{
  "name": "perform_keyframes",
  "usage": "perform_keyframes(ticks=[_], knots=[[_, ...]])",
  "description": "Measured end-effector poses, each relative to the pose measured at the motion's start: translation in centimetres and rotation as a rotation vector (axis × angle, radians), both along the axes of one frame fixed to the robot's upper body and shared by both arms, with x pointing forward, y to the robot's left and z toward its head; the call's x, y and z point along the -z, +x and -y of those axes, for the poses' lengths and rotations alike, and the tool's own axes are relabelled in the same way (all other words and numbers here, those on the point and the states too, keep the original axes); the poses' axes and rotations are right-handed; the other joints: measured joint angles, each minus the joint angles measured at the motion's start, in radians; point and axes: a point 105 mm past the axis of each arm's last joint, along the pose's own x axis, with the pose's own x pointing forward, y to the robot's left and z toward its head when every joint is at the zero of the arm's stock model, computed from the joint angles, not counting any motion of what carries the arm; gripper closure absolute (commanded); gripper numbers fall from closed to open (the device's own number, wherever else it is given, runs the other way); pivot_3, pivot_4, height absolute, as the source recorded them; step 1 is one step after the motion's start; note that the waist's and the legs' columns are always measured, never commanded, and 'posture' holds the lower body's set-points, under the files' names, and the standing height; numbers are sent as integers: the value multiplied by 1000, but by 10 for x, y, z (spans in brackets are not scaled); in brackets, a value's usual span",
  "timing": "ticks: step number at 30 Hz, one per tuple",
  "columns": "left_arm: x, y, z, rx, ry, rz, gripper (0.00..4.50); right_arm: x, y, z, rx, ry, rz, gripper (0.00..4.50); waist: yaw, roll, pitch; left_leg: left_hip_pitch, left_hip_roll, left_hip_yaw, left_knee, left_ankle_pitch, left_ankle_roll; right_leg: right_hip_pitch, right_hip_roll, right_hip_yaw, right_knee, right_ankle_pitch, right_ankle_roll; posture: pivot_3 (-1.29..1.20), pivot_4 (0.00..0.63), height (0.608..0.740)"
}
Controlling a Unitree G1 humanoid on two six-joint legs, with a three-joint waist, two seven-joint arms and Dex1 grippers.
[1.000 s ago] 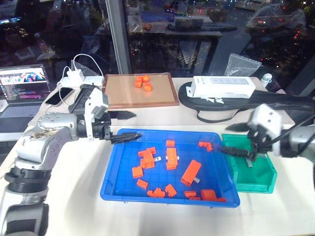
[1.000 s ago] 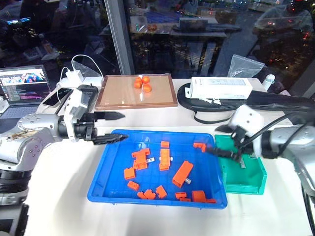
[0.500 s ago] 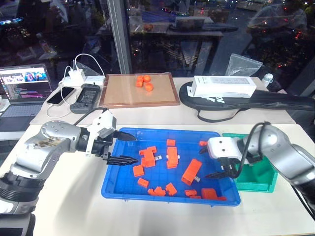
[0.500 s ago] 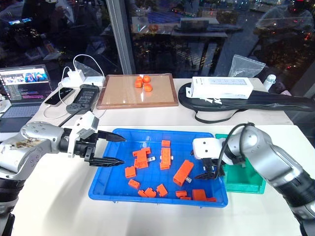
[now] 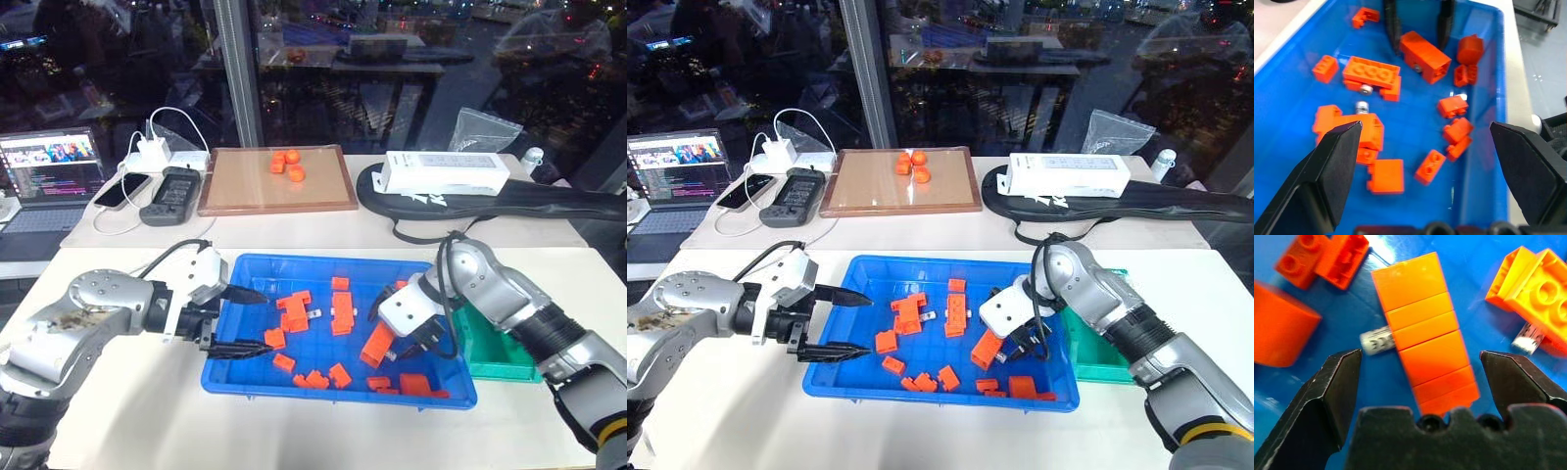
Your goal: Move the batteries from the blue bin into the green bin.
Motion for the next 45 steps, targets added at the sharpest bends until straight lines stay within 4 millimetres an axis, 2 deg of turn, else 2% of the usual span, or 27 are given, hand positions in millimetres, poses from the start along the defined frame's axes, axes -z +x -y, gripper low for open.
perform_keyframes(ticks=[1,5,10,14,18,22,24,26,30,33,36,40,45], knots=[[-1,0,0,-4,3,5,0,0,1,1,-4,-5,1,1820,1,0,0,0,0,0,0,0,0,0,0,0,0,0,0,0,150,740],[-1,0,-2,-10,15,7,0,-3,2,1,-19,-12,14,3046,-2,0,0,0,0,0,0,0,0,1,0,0,0,0,0,0,150,740],[0,5,-2,-9,24,7,0,-23,-1,4,-5,22,16,3034,-1,0,0,0,0,0,0,0,0,1,-1,0,1,0,-1,0,150,740],[0,9,-1,12,32,15,0,-40,4,18,52,11,48,3034,-2,0,0,1,0,0,0,0,0,0,-1,0,0,-2,-4,0,150,740],[1,12,0,31,40,19,0,-35,18,32,167,-16,51,3034,-3,0,0,1,0,1,0,0,0,1,-1,1,1,-3,-7,0,150,740],[0,14,4,52,35,25,0,-32,39,22,251,58,96,3034,-8,0,0,0,0,1,0,0,0,0,1,1,2,-1,-3,0,150,740],[0,13,6,62,28,25,0,-34,53,17,263,83,176,2031,-8,0,0,0,0,1,-1,0,0,0,1,1,3,-1,-2,0,150,740],[0,12,7,62,25,20,0,-40,62,22,295,96,231,1418,-4,0,0,0,-1,1,-1,0,0,0,1,1,3,-1,-2,0,150,740],[2,12,6,58,25,13,0,-51,54,19,286,106,192,51,0,0,0,-1,0,1,-1,0,0,1,1,0,3,-1,-2,0,150,740],[2,12,5,56,24,12,0,-59,35,16,299,120,95,18,0,0,0,-1,0,0,0,0,0,1,1,0,4,-1,-2,0,150,740],[2,12,5,54,25,10,0,-58,13,12,304,132,15,18,-1,0,0,0,0,-1,0,0,0,0,1,0,5,-1,-2,0,150,740],[2,12,5,55,25,9,0,-43,-16,-3,321,181,-129,18,-2,0,0,0,0,-1,1,0,0,0,1,0,9,-2,-3,0,150,740],[3,12,5,62,29,5,0,-28,-33,-11,375,214,-220,18,-2,0,0,1,-1,0,2,0,0,0,1,0,9,-2,-3,0,150,740]])
